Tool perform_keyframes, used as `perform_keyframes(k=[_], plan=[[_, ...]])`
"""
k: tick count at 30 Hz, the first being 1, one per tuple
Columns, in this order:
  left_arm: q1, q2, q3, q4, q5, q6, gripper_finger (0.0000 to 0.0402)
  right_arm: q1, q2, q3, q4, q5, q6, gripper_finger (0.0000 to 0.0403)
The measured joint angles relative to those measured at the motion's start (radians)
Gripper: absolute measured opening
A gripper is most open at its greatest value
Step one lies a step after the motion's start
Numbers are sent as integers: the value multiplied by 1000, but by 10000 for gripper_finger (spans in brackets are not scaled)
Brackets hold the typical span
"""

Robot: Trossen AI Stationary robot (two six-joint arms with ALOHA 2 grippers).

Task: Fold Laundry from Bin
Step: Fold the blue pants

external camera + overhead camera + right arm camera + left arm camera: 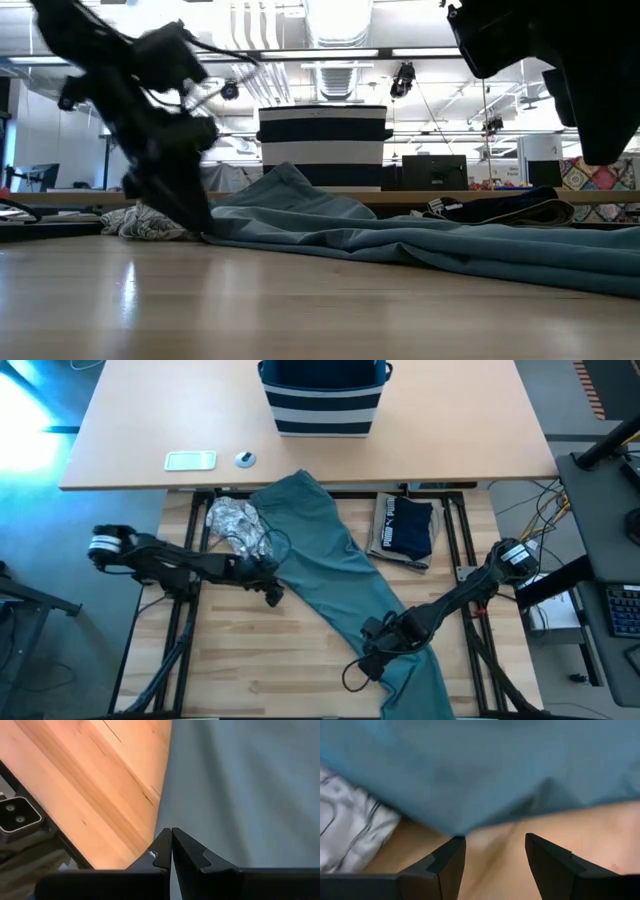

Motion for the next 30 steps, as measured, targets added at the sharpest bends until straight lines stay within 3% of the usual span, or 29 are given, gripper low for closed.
perform_keyframes(k=[6, 12, 16, 22, 26, 30], plan=[[42, 165, 139, -86, -20, 34, 190, 0, 0, 19, -3, 24, 22, 9], [45, 167, 269, -142, -48, 66, 190, 0, 0, 25, -4, 37, 35, 9], [73, 193, 310, -147, -83, 90, 190, 0, 0, 25, -2, 50, 40, 9], [120, 280, 350, -175, -49, 88, 190, 0, 0, 25, -4, 51, 33, 9], [106, 299, 405, -277, -23, 88, 190, 0, 0, 24, -3, 51, 33, 9], [100, 315, 410, -376, -60, 81, 190, 0, 0, 24, -4, 51, 33, 9]])
